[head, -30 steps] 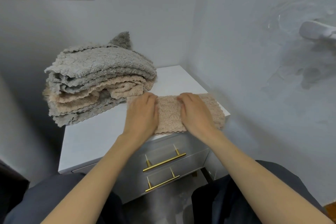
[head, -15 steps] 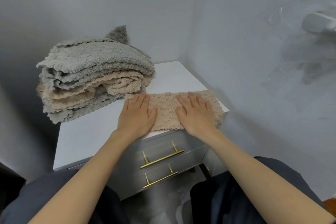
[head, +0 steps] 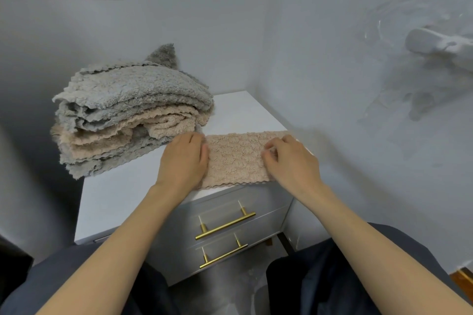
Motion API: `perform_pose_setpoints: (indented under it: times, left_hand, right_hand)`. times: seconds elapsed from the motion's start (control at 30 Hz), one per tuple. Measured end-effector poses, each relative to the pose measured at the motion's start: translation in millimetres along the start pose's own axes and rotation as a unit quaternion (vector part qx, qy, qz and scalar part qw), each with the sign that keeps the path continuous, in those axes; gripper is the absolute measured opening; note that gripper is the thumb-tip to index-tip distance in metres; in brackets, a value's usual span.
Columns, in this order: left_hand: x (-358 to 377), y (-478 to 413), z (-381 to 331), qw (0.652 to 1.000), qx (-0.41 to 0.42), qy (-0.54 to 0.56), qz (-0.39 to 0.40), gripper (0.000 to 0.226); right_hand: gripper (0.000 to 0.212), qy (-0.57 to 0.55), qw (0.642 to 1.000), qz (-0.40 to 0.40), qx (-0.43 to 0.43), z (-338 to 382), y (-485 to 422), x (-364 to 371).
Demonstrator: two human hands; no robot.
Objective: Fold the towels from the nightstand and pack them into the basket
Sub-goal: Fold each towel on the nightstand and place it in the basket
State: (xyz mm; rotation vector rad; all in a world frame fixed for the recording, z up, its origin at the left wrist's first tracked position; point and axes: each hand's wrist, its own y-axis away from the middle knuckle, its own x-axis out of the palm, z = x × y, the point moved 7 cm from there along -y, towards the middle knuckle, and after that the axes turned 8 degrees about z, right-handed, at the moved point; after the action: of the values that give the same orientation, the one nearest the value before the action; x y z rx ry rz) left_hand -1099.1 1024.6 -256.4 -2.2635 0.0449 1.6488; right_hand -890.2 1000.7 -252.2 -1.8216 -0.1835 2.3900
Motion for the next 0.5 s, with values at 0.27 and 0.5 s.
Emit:
perform_pose_setpoints:
  times: [0.27,0.5]
  left_hand:
    - [15.0,-22.3,9.9,0.995,-0.041,-0.031,0.085,0.043]
    - [13.5,-23.8,17.8,0.991,-0.064,0.019,0.119,0.033]
  right_hand:
    - [0.041,0.090,0.993,0.080,-0.004,17.1,2.6,10.2]
    - [0.039,0.132,0.983,0.127,0.010,21.8,-26.3,20.8]
